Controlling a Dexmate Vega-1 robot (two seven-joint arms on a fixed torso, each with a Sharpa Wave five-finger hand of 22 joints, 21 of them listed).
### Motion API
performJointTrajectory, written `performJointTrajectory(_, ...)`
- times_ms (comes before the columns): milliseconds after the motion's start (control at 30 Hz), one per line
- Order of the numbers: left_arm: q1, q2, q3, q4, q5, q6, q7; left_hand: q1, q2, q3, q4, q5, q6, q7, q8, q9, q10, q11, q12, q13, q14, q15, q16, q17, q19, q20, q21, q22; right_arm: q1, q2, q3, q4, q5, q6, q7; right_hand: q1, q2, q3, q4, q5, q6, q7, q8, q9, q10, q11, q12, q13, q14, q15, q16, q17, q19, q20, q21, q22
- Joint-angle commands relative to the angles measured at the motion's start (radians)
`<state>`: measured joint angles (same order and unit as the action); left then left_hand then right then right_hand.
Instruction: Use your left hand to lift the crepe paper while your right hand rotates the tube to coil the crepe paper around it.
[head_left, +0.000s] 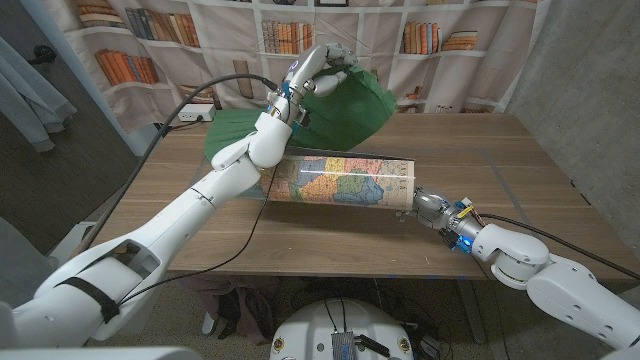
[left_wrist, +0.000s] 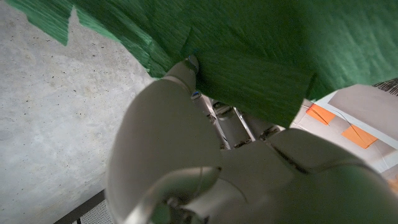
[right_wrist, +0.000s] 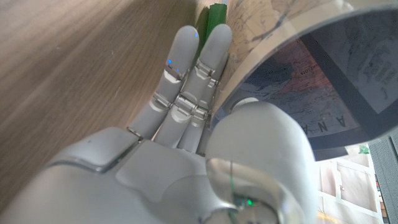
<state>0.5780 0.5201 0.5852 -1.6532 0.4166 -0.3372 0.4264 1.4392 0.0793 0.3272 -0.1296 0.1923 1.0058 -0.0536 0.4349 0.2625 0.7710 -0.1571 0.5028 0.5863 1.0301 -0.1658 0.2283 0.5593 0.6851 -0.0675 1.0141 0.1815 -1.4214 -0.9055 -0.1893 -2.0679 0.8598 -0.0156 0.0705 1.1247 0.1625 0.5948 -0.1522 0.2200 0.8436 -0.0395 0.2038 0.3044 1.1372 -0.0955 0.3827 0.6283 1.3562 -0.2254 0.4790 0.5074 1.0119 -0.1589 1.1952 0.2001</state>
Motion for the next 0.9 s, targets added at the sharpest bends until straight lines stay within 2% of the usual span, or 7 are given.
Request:
performJointTrajectory(33,0.02,-0.016,-0.012,-0.007,-0.013,-0.062,-0.004,0.0,0.006,0.004,0.0,0.006,0.007,0.001,-0.003,0.003,0.005,0.0,-0.003,0.004,0.0,-0.065,0.0,0.002,-0.004,-0.127,0.005,0.0,0.056,0.009,-0.049,0.029,0.005,-0.009,-0.009,0.021,0.009,0.015,-0.009,0.001,0.009,-0.002,0.006,0.004,0.012,-0.005,0.0,0.001,0.003,-0.005,-0.003,0.004,-0.006,-0.068,0.004,0.002)
performJointTrajectory(900,0.079,-0.053,-0.045,-0.043,-0.091,-0.146,-0.054,0.004,0.006,0.008,-0.003,0.007,0.008,0.003,-0.004,0.004,0.007,0.006,-0.007,0.007,0.0,-0.065,-0.003,0.006,-0.01,-0.128,0.01,-0.001,0.107,0.027,-0.076,0.084,0.026,-0.003,-0.036,0.023,0.009,0.015,-0.009,-0.001,0.01,-0.002,0.006,0.005,0.012,-0.004,-0.004,0.004,0.001,-0.005,-0.006,0.004,-0.01,-0.068,0.012,0.001)
